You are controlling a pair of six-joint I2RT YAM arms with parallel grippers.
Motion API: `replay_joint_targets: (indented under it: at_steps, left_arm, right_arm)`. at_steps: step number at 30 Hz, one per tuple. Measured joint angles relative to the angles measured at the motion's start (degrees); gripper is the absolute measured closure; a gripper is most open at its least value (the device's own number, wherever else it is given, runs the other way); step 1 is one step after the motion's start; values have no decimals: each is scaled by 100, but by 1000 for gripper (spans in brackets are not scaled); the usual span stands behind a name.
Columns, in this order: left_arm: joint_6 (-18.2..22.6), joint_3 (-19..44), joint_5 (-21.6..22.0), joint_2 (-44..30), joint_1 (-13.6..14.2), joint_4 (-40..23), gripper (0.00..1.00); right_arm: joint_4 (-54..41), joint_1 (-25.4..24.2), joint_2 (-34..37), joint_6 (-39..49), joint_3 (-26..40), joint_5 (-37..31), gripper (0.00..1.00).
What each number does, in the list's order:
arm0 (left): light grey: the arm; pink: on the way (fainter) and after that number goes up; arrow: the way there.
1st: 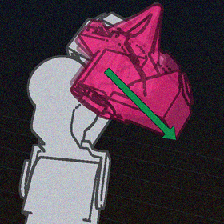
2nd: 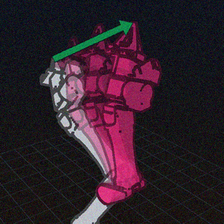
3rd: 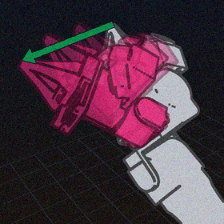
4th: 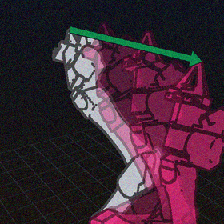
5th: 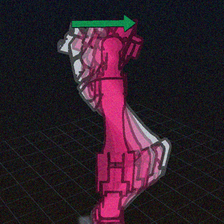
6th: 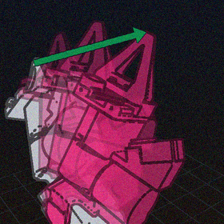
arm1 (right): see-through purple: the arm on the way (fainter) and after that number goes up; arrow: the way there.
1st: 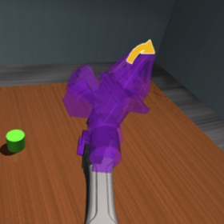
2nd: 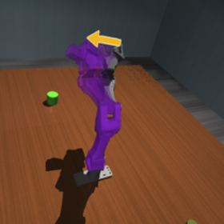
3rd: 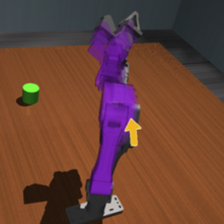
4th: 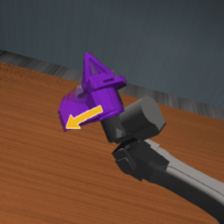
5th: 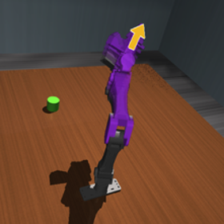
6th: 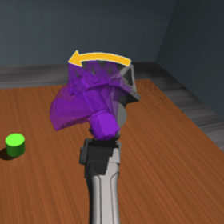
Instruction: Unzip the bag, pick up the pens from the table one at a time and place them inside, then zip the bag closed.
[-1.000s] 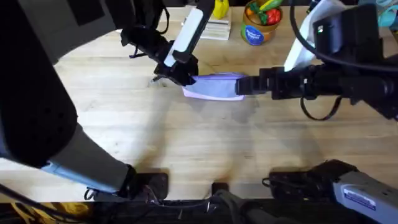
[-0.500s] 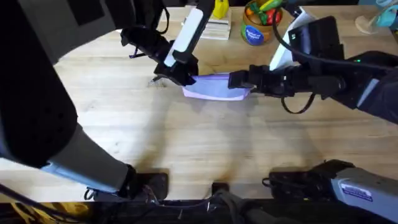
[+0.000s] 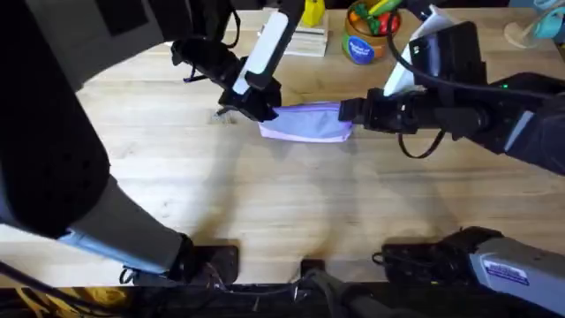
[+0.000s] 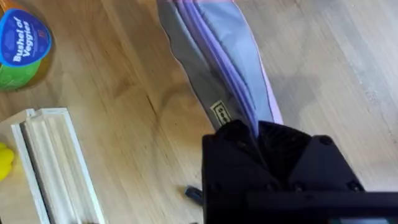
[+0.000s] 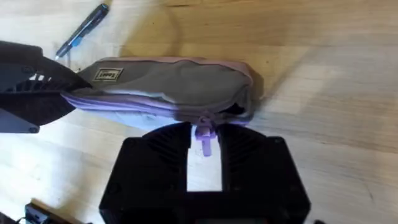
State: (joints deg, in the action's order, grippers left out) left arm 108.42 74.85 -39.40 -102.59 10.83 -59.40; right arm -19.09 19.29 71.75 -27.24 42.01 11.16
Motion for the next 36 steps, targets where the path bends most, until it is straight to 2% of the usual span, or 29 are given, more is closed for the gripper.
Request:
replay_joint_targets:
  at_steps: [5,8,9,18,27,36]
  left_arm:
    - [0,0,0,0,0,2,959]
    - [0,0,0,0,0,2,959]
    - [0,0,0,0,0,2,959]
    - [0,0,-2,0,0,-2,959]
    - [0,0,4,0,-22,-20,959]
    - [0,0,0,0,-48,-19,959]
  right_arm:
    - [0,-2,0,4,-8,-77,821]
    - [-4,-2,2,2,-12,-107,948]
    - [-4,-2,0,1,-16,-107,959]
    - [-86,-2,-31,2,-16,-105,970]
    - [-789,9,-630,0,269,-83,971]
    - [-922,16,-675,0,402,-41,971]
